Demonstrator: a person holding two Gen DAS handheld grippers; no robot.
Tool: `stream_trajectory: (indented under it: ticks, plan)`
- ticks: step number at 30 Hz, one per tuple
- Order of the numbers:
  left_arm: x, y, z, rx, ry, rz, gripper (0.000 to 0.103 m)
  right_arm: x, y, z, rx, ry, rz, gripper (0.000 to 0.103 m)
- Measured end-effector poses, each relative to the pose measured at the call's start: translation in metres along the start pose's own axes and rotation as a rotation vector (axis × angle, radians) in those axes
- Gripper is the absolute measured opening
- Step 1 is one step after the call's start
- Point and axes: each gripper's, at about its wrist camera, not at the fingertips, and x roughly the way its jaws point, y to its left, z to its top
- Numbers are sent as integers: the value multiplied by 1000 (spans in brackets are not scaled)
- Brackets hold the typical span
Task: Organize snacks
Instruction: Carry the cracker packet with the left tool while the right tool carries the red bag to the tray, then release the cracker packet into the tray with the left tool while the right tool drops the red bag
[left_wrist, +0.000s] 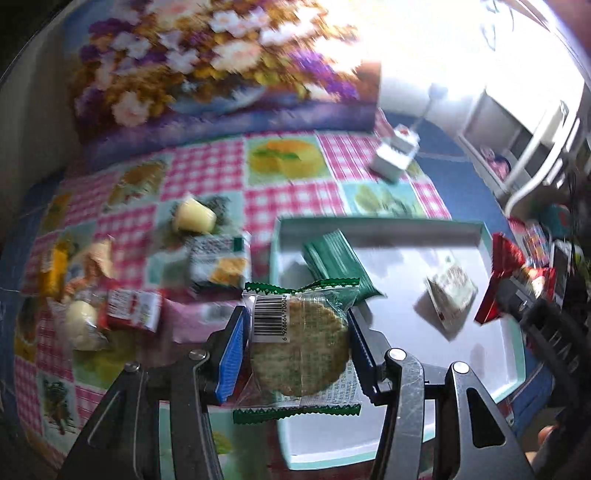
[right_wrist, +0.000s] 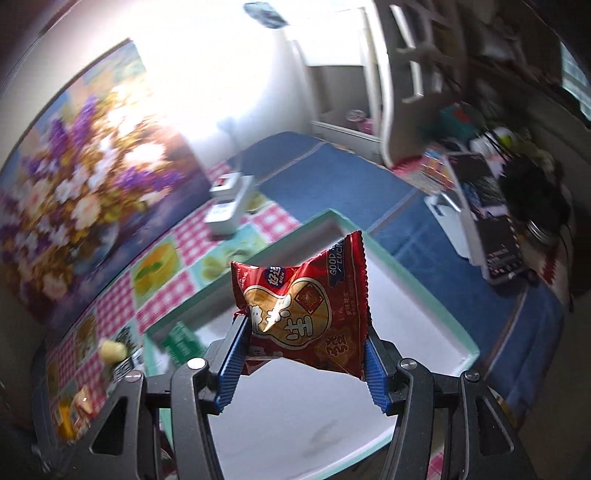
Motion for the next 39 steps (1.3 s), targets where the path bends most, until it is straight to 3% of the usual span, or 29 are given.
stream_trajectory:
  ticks: [5,12,28,34,39]
  plan:
    - [17,-9,-6,18,50,-27,54,16,-17,-2,70,57,-30,61]
    - [26,-15,-8,32,60,-58,54,32,-15,-11,60,122,-34,61]
    - [28,-19,-10,66,53,-84,54,44,-17,-17,69,173,-65,62]
    - [30,-20,-10,71,50,-96,64,45,-13,-17,45,171,-65,73]
    - [30,-18,-10,62,49,-92,67,45,-11,-17,31,169,-63,73]
